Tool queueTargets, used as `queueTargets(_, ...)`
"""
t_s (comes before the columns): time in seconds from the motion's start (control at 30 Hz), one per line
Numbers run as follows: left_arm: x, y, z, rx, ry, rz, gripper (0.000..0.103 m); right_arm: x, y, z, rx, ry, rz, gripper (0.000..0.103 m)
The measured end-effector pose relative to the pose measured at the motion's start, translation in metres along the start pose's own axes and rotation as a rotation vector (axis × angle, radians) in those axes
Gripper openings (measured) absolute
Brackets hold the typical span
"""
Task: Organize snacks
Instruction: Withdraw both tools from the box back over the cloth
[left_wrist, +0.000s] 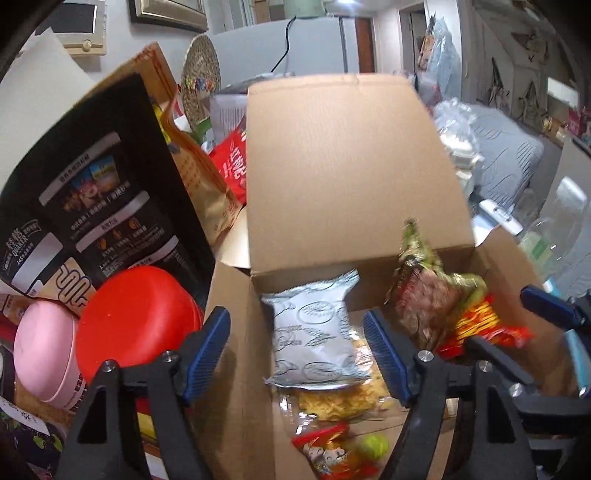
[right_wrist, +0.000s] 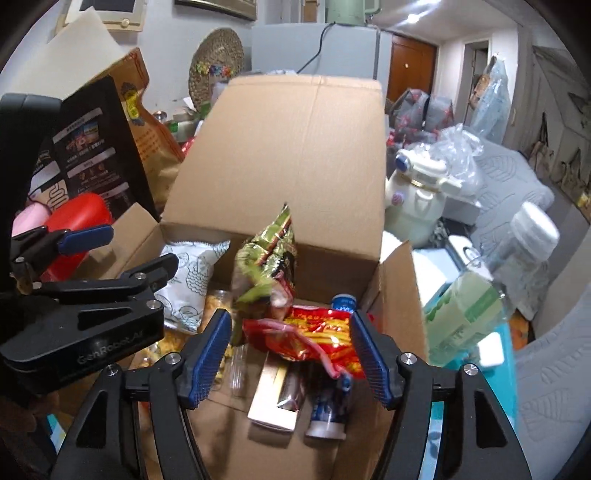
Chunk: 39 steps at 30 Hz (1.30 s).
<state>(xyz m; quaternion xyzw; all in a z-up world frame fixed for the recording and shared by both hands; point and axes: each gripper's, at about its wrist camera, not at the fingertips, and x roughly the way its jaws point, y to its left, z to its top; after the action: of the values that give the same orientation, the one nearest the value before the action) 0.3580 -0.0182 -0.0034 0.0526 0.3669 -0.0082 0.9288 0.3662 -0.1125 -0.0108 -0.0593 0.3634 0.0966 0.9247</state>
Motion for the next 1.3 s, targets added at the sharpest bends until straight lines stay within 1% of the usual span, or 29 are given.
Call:
queueTargets(0.27,-0.042,-0.001,-0.002,-0.002,-0.085,-0.045,0.075,-0.045,0.004,-0.003,-0.007,-0.063,0.006,0.067)
queueTargets(0.37,-0.064,-0.001,-0.002,0.002,-0.124,-0.042,0.075,-0.067,0.005,-0.006,0.002,-0.090,-0.024,0.067)
queueTargets(0.43,-0.082,-0.002,-0.003,0.006,-0.150,-0.047,0.075,-0.082,0.005,-0.008,0.005,-0.115,-0.027,0.069)
queueTargets(0.57,-0.124,-0.003,-0.011,0.010,-0.215,-0.055,0.075,-0.114,0.005,-0.013,0.022,-0.152,-0.004,0.069)
queueTargets(0.73,-0.167,-0.009,-0.022,0.040,-0.267,-0.055,0.075,-0.151,0.009,-0.023,0.029,-0.194,-0.012,0.069)
queueTargets(0.83,-0.188,-0.014,-0.028,0.047,-0.288,-0.077,0.075,-0.174,0.010,-0.031,0.033,-0.214,-0.012,0.072)
queueTargets(1.0,-0.220,-0.025,-0.043,0.071,-0.320,-0.125,0.075,-0.208,0.011,-0.046,0.032,-0.248,-0.029,0.072)
queueTargets(1.07,-0.227,-0.029,-0.049,0.080,-0.324,-0.141,0.077,-0.221,0.009,-0.055,0.034,-0.257,-0.042,0.072)
queueTargets(1.1,-0.229,-0.031,-0.051,0.085,-0.320,-0.145,0.081,-0.225,0.008,-0.060,0.035,-0.258,-0.052,0.073)
queueTargets(1.13,-0.232,-0.033,-0.054,0.084,-0.318,-0.151,0.082,-0.229,0.007,-0.065,0.039,-0.259,-0.062,0.075)
queueTargets(1.2,-0.235,-0.036,-0.063,0.085,-0.322,-0.172,0.082,-0.236,0.004,-0.075,0.048,-0.260,-0.075,0.077)
queueTargets(1.3,-0.236,-0.043,-0.075,0.096,-0.307,-0.197,0.082,-0.242,0.000,-0.090,0.068,-0.245,-0.086,0.077)
